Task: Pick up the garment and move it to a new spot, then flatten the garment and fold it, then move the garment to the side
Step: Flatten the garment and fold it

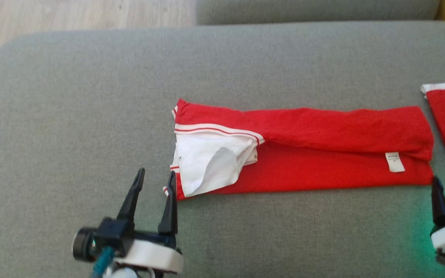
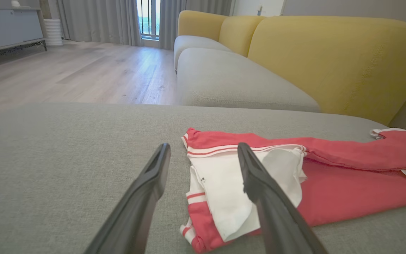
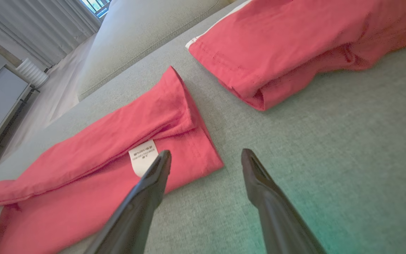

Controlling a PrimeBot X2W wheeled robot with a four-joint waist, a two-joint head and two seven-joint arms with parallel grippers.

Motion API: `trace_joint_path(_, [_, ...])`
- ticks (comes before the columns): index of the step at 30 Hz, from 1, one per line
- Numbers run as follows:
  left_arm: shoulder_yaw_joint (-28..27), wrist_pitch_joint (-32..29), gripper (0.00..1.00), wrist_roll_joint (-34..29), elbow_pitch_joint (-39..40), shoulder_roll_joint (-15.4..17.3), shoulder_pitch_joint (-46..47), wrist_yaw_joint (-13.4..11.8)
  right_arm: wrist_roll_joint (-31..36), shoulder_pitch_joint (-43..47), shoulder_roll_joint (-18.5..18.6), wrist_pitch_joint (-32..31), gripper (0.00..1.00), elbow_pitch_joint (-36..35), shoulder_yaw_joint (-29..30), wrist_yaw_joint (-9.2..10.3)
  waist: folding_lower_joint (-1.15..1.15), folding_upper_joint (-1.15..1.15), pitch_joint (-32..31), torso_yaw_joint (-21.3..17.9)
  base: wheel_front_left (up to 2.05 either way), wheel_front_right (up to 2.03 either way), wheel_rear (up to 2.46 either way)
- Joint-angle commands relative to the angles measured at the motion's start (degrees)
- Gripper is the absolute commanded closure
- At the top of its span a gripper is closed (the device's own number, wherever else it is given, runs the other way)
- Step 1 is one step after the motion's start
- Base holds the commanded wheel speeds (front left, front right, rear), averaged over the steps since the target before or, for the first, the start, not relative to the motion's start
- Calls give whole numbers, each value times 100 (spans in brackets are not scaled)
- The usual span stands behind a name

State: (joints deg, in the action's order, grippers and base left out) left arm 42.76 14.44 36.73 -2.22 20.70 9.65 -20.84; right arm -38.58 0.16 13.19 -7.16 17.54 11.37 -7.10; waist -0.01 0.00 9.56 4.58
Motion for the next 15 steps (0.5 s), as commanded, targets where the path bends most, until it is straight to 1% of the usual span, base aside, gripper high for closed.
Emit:
trace_joint_path(1, [-341,55,0,-201,138,-36,57,-69,72,-13,95,75,0,-129,-65,-39,1,0,-207,21,0,0,0])
trace_joint_path(5, [-689,55,0,-862,108,-439,-474,-155,191,-33,-119,86,0,144,141,-39,1,0,-399,137,0,0,0])
trace_joint_path(10, [-1010,55,0,-1455,134,-828,-912,45,479,-313,-225,58,0,484,474,-39,1,0,-516,406,0,0,0])
trace_joint_path(11, [-1137,55,0,-1671,212,-954,-1011,118,581,-488,-226,56,0,640,640,-39,1,0,-509,530,0,0,0])
trace_joint_path(15, [-1261,55,0,-2082,319,-1110,-1120,251,738,-890,-203,24,0,1065,952,-39,1,0,-433,752,0,0,0])
